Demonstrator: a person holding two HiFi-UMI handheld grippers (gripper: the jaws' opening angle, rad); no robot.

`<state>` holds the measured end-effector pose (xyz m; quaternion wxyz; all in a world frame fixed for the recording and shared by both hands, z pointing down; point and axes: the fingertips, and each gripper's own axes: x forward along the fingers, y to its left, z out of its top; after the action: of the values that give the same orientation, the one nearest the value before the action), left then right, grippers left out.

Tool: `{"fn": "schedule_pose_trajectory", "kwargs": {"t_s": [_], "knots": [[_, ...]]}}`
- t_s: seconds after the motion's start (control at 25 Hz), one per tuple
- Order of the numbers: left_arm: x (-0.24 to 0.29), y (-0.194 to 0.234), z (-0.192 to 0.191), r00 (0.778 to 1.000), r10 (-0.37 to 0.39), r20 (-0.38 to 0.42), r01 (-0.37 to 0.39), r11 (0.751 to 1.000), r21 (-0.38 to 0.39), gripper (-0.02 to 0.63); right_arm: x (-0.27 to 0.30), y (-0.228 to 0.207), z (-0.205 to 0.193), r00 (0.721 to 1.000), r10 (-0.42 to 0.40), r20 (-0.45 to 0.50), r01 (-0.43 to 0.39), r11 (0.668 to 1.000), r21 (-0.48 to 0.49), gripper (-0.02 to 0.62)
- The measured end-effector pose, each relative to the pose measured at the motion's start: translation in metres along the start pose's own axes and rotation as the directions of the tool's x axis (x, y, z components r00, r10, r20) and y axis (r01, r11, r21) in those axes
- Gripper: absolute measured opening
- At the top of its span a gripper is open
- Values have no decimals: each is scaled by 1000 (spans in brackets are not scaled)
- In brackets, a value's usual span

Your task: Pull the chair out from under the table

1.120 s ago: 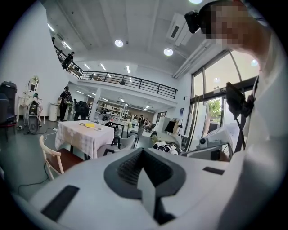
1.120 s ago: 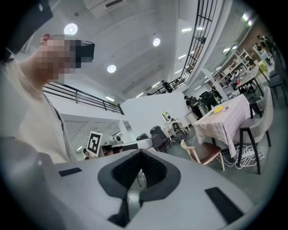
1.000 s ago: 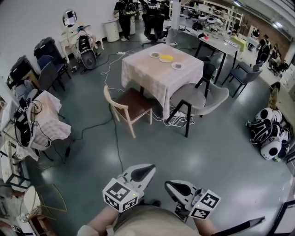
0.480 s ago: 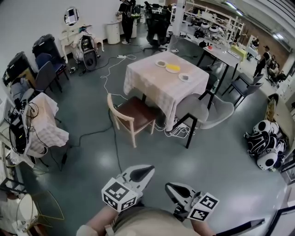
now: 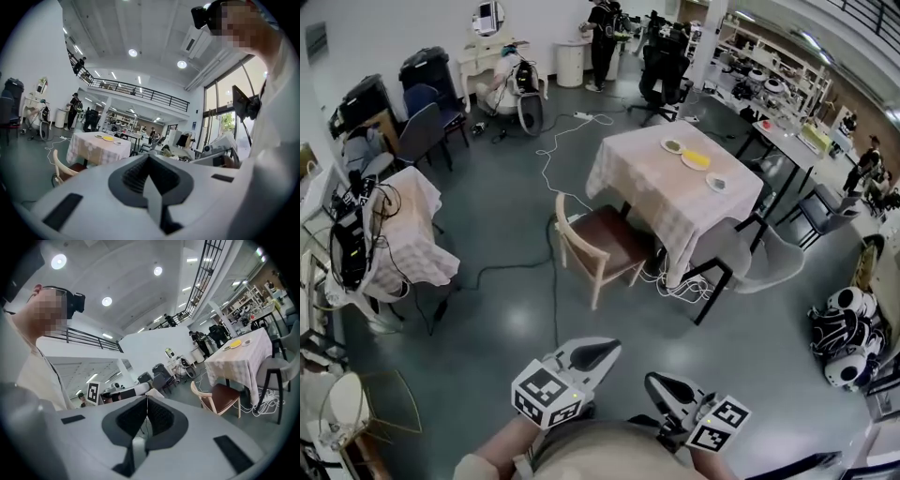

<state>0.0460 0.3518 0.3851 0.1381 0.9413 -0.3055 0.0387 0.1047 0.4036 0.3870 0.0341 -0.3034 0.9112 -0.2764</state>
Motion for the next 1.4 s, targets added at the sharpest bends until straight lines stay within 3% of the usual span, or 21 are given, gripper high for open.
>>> {"fn": "schedule_pose_trajectory", "kwargs": {"t_s": [0.48, 0.76, 1.4], "knots": [[-7, 48, 5, 981, 193, -3, -193, 981, -31, 6, 53, -23, 16, 980, 171, -98, -169, 985, 26, 11], [48, 58, 24, 971, 237, -22, -237, 971, -15, 6, 53, -70, 51, 967, 233, -105, -230, 972, 43, 11], [180, 51, 34, 950, 293, -107, -293, 956, 22, 6, 10, -187, 109, 962, 265, -65, -255, 959, 126, 11]]}}
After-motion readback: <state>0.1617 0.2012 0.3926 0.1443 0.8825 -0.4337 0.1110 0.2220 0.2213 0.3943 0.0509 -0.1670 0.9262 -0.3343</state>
